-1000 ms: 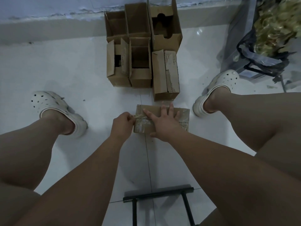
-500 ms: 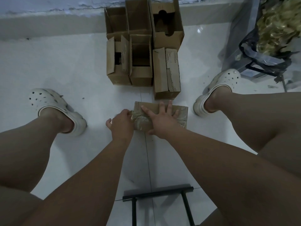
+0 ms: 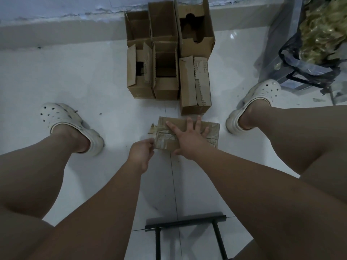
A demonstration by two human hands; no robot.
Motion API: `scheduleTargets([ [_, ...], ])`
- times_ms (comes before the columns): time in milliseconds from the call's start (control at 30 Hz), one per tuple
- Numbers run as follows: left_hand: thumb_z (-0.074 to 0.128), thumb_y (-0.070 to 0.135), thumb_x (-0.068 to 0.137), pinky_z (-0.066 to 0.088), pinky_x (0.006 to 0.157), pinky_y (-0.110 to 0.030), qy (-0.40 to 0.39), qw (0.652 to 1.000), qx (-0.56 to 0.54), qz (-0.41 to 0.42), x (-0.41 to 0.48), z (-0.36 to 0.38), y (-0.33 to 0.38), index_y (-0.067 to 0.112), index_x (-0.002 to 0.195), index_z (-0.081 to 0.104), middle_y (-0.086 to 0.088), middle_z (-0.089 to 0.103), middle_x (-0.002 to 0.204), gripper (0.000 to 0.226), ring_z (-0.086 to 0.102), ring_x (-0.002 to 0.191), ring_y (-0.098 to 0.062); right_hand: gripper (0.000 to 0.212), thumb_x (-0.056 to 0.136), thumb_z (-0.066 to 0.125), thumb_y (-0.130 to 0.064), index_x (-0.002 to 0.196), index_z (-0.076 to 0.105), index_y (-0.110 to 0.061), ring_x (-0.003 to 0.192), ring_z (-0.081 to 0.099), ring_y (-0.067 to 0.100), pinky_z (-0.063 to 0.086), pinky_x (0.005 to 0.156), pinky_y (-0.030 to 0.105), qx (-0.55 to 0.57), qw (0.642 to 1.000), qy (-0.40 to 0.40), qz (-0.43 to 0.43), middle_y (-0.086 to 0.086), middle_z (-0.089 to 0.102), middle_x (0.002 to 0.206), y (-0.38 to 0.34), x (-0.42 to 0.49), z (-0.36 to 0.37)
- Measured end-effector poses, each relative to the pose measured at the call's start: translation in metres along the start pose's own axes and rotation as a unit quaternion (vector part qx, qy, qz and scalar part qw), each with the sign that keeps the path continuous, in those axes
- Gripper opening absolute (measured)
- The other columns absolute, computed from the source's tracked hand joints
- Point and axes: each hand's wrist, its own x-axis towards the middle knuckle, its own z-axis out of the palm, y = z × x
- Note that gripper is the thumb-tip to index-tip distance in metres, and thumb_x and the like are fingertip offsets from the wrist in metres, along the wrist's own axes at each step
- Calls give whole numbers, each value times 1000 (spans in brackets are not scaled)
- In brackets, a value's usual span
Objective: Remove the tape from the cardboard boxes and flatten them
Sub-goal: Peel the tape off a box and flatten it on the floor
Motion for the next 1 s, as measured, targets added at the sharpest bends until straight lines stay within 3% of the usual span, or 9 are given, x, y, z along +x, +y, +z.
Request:
scheduleTargets([
  [67,43,-9,93,46,87,-23,10,1000,-8,22,-3,2,-3,-2,109,62,-10,61,99,25,58,88,-16,102,85,68,-45,145,-13,-56,138,-28,50,-7,106,73,-3,1000,3,3,16,-19,158,1,1,1],
  [133,49,-8,92,49,83,-21,41,998,-15,48,-5,4,-5,-5,113,62,-11,61,99,25,59,86,-17,102,85,69,-46,145,-13,-56,138,-28,50,-7,106,73,-3,1000,6,3,15,-18,158,1,1,1],
  [233,56,-1,91,51,71,-19,81,994,26,67,-3,2,-9,-2,101,67,-6,64,82,15,58,71,-14,104,84,69,-46,144,-15,-56,138,-28,50,-7,106,73,-5,1000,4,4,15,-19,157,0,1,1],
  [333,60,7,90,53,80,-31,113,980,123,110,-2,-1,-15,14,81,71,-2,65,74,16,60,73,-18,103,85,69,-46,145,-15,-56,138,-29,50,-6,106,73,-3,1000,2,4,15,-20,157,0,0,1],
  [433,56,4,91,49,81,-31,69,977,137,151,-4,-9,-17,20,82,69,-1,63,75,23,56,75,-17,102,85,69,-45,145,-13,-55,138,-29,49,-6,107,72,1,1000,2,2,15,-19,157,0,-1,0],
  [600,56,0,90,40,67,-23,36,945,251,204,0,-20,-16,24,86,69,2,54,88,27,51,71,-11,103,85,69,-45,145,-14,-55,138,-30,48,-7,107,72,0,1000,-8,6,15,-21,158,-1,-1,-3],
  [733,67,10,86,48,86,-34,51,906,349,236,3,-19,-14,24,85,67,-5,49,105,14,52,84,-19,103,85,69,-46,145,-14,-56,138,-30,48,-6,107,72,-4,1000,-9,8,16,-21,158,-1,-1,-2],
  [900,68,12,86,41,102,-44,42,920,320,222,3,-21,-15,23,81,67,-4,52,113,12,53,108,-27,103,84,69,-47,145,-14,-56,139,-28,49,-5,107,72,-13,1000,-5,3,15,-20,158,0,-2,-2],
  [1000,64,13,89,35,104,-34,50,899,366,236,5,-20,-14,22,83,65,1,49,110,11,46,113,-29,102,85,68,-48,145,-14,-55,139,-28,49,-5,107,72,-17,1000,-4,0,16,-20,158,1,-3,-4],
])
